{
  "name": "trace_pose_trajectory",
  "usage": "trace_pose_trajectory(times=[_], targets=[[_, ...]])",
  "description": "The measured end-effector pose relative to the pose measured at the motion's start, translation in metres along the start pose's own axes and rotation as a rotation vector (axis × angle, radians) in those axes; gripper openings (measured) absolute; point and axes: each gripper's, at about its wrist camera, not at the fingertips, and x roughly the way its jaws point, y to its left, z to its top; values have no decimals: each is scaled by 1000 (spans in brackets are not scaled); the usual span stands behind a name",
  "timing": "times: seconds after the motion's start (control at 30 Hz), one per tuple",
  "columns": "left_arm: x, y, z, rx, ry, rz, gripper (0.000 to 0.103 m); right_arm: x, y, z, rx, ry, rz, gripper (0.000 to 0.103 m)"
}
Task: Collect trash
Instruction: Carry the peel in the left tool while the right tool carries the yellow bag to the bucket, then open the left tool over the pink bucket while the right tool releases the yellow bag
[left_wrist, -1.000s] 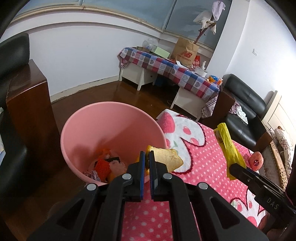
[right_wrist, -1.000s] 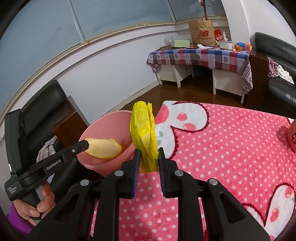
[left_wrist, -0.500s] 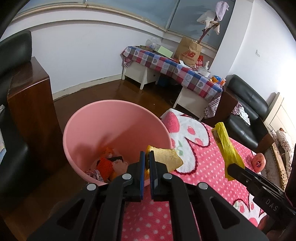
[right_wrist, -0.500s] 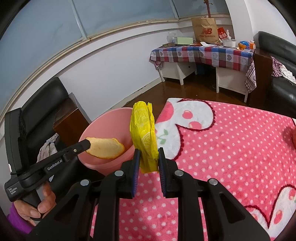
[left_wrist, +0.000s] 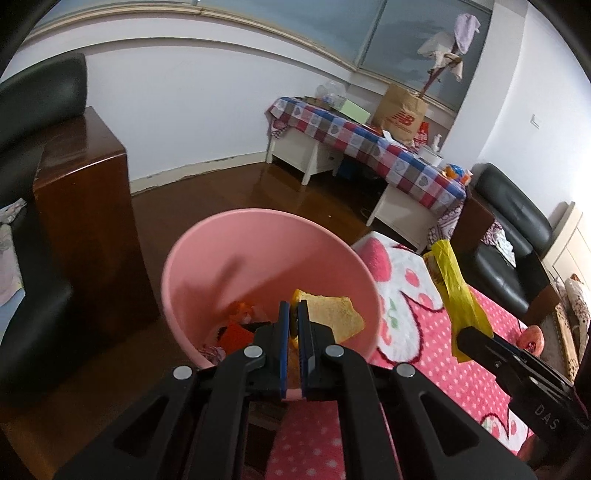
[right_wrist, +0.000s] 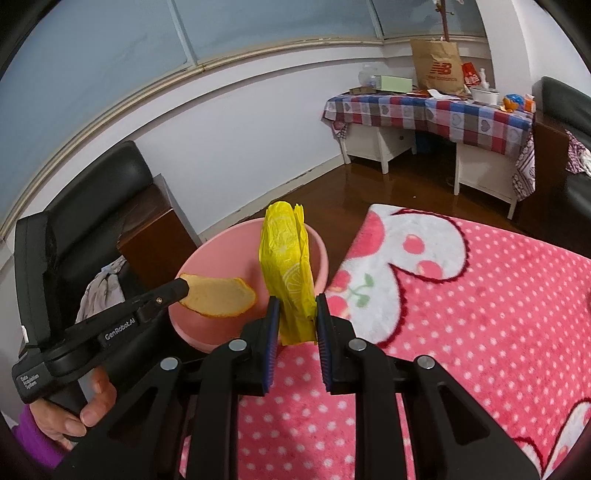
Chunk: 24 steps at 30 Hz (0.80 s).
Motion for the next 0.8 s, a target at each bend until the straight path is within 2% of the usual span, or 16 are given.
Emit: trace_pose_trajectory(times=[0.43, 0.8], targets=[[11, 35, 10, -41, -21, 96, 4, 34, 25, 16, -52, 36, 50, 20], [29, 42, 8, -31, 2, 143, 4, 64, 30, 20, -51, 78, 71, 20]])
